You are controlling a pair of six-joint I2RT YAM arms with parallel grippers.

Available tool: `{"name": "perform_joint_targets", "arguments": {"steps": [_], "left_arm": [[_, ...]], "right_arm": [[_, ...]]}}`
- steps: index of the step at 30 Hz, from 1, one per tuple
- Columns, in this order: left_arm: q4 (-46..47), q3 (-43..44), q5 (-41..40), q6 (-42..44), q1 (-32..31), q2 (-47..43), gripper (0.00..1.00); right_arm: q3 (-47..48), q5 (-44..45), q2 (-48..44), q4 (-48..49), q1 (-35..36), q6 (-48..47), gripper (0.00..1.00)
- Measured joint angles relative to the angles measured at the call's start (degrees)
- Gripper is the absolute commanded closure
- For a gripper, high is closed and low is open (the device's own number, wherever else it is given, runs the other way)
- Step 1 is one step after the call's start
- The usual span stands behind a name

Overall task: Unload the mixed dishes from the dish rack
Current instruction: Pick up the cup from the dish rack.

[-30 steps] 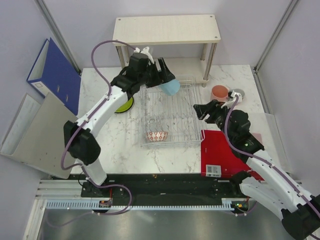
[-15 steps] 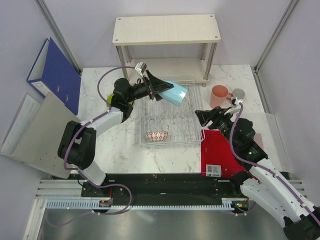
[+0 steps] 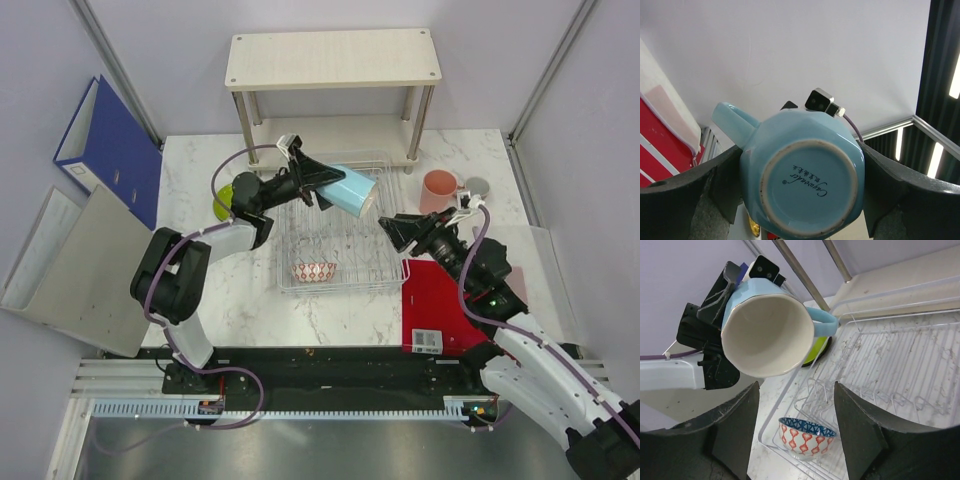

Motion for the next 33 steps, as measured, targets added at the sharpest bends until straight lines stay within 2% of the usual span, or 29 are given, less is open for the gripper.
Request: {"name": "perform_joint_targets", "arguments": {"steps": [5,10,17,20,21,27,31,32,33], "left_arm": [[1.2,0.0,0.1,-0.4,-1.2,0.0,0.98],[1.2,-0.8,0.2,-0.5,-2.3,0.0,0.98],[2.6,-1.5,0.1,-0.7,-3.2,0.0,0.98],[2.8,-1.6,0.2,-0.7,-3.3,0.0,0.98],[2.9,-1.6,0.2,-0.7,-3.4,0.0,0.98],[3.5,-2.1,-0.2,-0.9,-3.7,0.0,0.98],[3.8,-2.5,-0.6,-0.9,-3.9,0.0,0.98],[3.8,-2.5,-0.7,-0.9,-3.9,0.0,0.98],[3.8,-2.5,-0.7,-0.9,-4.0,0.0,0.98]], "right_arm": [[0.0,-2.0,7.5,7.5,0.0,1.6,0.33],[1.3,-2.6,14.4,10.9,0.0,1.9,0.33],[4.5,-1.4,16.5,11.6,0.0,-0.4,0.34],[4.5,-0.8,16.5,11.7,0.0,-0.7,0.42],[4.5,-0.4,16.4,11.8,0.0,-0.9,0.50],[4.5,1.2,16.4,11.6,-0.1,-2.2,0.68],[4.5,1.2,16.5,11.5,-0.1,-2.5,0.71],[4.5,1.2,16.5,11.6,-0.1,-2.5,0.77],[4.5,1.3,16.5,11.6,-0.1,-2.6,0.93]]}}
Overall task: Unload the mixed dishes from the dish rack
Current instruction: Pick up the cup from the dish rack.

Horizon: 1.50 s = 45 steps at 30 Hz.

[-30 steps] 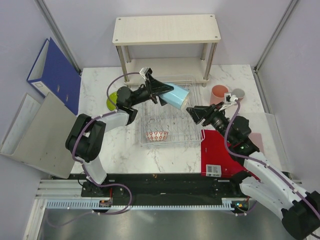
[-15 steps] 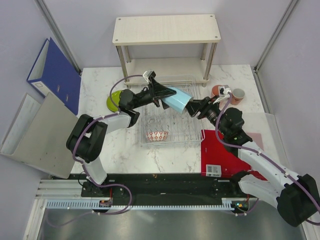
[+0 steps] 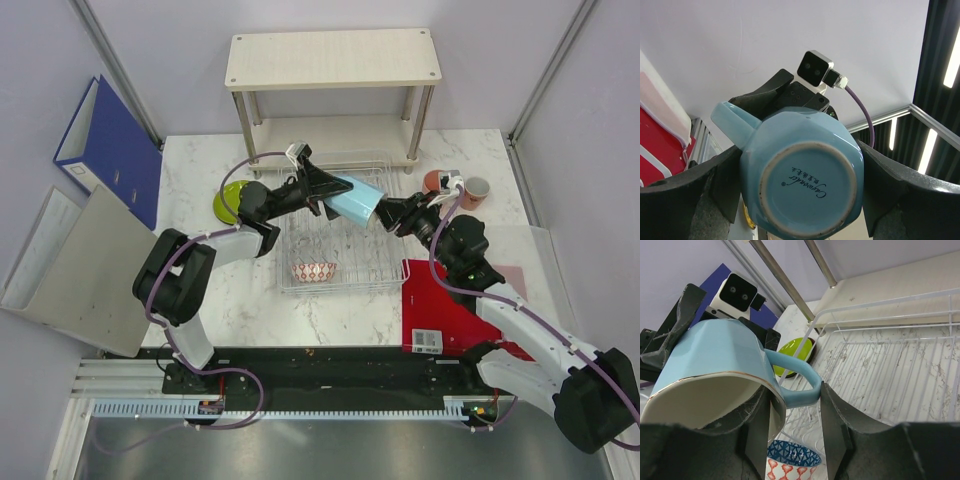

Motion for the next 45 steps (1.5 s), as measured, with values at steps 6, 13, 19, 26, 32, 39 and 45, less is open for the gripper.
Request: {"name": "perform_joint_targets", "arguments": {"steps": [6,13,19,26,32,39,45], "left_arm": [[0.5,-0.9,-0.8,0.0,-0.1,0.1,0.98],[0.6,-0.9,-0.7,0.0,-0.7,0.9,0.98],[0.1,-1.1,0.4,-0.2,-1.9,1.0,0.98],[-0.7,-1.6,0.4,-0.3,-1.8,1.1,0.98],[-1.8,-1.6,0.3,-4.8,-1.1,1.7,0.98],[-2.0,0.2,1.1,-7.7,-0.7,4.2,0.44],[-1.9,3.3,4.3,-9.3,0.3,6.1,0.30]], "right_arm": [[0.0,0.1,0.0,-0.8,0.0,0.0,1.00],[0.0,1.3,-1.5,-4.0,0.0,-1.4,0.24],[1.4,3.3,-3.2,-5.2,0.1,-5.5,0.28],[1.7,3.1,-3.1,-5.6,0.8,-8.2,0.76],[1.6,0.3,-2.8,-5.6,0.9,-12.6,1.00],[1.6,-0.6,-2.4,-6.5,0.4,-13.2,1.00],[2.5,-0.5,-3.8,-9.5,0.3,-12.9,1.00]]}}
